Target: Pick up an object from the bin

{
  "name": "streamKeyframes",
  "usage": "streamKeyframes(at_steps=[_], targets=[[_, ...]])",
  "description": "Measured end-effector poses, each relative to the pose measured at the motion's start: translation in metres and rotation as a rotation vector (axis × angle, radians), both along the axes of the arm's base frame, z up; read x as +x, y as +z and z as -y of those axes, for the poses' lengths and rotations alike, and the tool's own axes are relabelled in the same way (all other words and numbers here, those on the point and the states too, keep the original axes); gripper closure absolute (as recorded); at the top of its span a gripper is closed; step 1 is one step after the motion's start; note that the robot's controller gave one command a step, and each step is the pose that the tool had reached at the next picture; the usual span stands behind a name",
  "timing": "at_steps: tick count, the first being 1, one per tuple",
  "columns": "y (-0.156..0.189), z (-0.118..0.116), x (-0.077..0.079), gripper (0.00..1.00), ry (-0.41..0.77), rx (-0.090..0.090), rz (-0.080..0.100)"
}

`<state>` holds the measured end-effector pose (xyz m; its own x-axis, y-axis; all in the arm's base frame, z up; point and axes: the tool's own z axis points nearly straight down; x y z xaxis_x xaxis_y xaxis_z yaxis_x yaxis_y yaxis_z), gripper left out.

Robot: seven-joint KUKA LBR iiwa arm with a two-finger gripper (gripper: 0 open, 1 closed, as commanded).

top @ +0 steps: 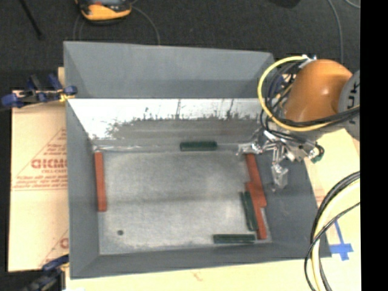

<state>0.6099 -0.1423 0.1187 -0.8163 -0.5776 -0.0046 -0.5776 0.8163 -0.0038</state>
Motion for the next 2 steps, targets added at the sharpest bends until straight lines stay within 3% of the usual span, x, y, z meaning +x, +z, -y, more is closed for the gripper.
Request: streamKeyframes(at_steps=[1,2], targets=[[-0.0282,0.0074,-0.002,1.0,0.36,-0.002,0.002],[-0.0282,0.0073,-0.002,1.0,0.36,-0.002,0.002]])
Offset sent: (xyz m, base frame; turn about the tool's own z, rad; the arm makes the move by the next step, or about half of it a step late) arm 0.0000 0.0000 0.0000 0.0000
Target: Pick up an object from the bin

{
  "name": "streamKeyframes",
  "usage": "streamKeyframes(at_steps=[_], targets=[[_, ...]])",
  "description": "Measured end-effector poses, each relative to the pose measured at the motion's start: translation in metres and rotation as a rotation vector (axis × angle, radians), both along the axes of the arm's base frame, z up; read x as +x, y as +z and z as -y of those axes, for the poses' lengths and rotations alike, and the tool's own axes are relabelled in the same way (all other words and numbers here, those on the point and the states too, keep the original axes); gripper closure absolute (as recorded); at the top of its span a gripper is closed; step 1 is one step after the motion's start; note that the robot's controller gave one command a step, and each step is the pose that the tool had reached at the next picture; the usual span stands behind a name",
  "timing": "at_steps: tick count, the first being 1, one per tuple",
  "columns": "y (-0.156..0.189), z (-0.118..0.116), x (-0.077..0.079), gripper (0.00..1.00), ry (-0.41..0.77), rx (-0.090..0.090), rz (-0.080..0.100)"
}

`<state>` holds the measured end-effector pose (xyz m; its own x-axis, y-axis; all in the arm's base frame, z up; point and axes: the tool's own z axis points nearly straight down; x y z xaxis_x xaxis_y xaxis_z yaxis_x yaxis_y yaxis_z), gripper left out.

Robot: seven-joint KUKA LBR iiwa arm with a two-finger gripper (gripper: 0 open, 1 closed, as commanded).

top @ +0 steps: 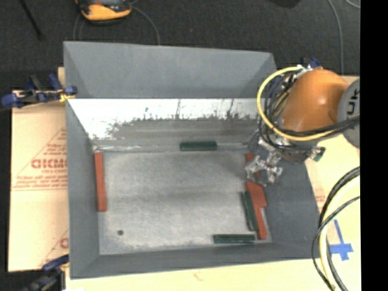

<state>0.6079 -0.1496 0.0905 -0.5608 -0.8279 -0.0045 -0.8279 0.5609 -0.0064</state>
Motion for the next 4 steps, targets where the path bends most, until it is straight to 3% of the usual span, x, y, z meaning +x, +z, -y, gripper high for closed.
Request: streamKeyframes(at_steps=[1,2,3,4], targets=[[0.018,0.002,-0.034,1.0,0.018,0.003,-0.006],[0.048,0.006,-0.035,0.0,0.099,0.002,-0.003],[0.048,0.006,-0.035,0.0,0.098,0.003,-0.003],[0.026,0.002,-0.044,0.0,0.276,0.003,0.005]])
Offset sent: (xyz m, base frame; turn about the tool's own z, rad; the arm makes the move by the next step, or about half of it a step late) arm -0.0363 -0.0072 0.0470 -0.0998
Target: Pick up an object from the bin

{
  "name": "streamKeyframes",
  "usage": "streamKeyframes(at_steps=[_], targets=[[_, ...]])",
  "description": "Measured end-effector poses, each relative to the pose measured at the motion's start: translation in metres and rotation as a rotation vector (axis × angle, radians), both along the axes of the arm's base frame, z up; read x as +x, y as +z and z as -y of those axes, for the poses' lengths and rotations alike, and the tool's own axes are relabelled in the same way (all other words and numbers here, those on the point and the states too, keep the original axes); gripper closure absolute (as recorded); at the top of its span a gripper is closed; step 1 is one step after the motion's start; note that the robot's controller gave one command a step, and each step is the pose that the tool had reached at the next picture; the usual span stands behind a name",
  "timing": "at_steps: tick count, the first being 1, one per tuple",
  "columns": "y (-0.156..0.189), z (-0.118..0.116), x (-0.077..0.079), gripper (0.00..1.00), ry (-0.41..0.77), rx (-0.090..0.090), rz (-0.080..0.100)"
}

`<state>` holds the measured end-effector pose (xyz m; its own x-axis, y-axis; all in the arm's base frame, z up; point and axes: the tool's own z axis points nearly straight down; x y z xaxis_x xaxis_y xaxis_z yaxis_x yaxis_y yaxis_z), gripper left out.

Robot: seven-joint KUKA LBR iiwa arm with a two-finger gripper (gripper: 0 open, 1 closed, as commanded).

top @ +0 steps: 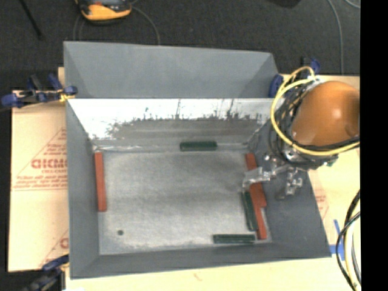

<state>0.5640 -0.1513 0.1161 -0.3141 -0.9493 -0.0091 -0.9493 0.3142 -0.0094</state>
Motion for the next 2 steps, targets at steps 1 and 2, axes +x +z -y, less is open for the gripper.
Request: streamKeyframes(at_steps=[1,2], targets=[[-0.0376,-0.0067,0.0108,1.0,0.158,-0.004,0.0],[-0.041,-0.0084,0.0098,0.0,0.157,0.001,0.0]])
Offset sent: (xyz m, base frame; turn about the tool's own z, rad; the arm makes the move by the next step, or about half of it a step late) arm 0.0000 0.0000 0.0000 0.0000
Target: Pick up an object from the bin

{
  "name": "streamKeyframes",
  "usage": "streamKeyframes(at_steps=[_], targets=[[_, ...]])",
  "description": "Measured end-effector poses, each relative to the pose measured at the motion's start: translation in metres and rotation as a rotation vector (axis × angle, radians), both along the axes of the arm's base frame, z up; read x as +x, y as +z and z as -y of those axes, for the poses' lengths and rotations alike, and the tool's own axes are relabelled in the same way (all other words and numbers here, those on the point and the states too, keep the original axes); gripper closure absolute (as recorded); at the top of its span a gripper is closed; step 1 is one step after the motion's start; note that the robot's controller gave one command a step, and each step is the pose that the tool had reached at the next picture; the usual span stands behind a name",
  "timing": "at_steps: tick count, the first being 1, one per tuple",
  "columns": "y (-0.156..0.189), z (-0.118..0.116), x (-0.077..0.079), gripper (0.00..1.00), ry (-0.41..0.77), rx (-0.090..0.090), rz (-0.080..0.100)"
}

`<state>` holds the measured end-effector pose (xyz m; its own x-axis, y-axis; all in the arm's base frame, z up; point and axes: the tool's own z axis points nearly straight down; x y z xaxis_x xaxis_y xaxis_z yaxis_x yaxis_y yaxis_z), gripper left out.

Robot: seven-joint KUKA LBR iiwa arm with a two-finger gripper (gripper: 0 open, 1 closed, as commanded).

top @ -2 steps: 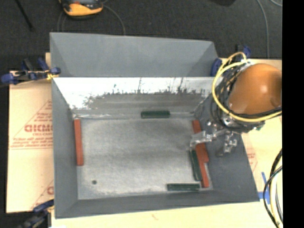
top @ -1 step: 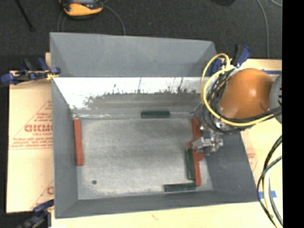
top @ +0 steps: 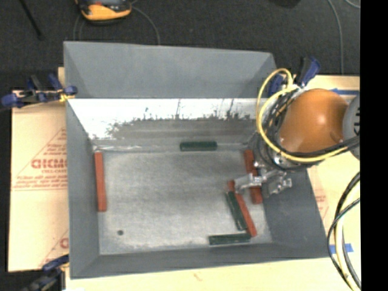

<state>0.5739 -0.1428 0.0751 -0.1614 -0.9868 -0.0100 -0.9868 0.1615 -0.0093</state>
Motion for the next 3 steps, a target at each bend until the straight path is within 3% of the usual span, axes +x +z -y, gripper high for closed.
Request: streamKeyframes(at_steps=[1,2,3], targets=[[0.002,-0.003,0.002,1.0,0.003,0.004,0.006],[0.002,-0.003,0.002,1.0,0.003,0.004,0.006],[0.001,-0.009,0.019,1.0,-0.039,0.003,-0.009]])
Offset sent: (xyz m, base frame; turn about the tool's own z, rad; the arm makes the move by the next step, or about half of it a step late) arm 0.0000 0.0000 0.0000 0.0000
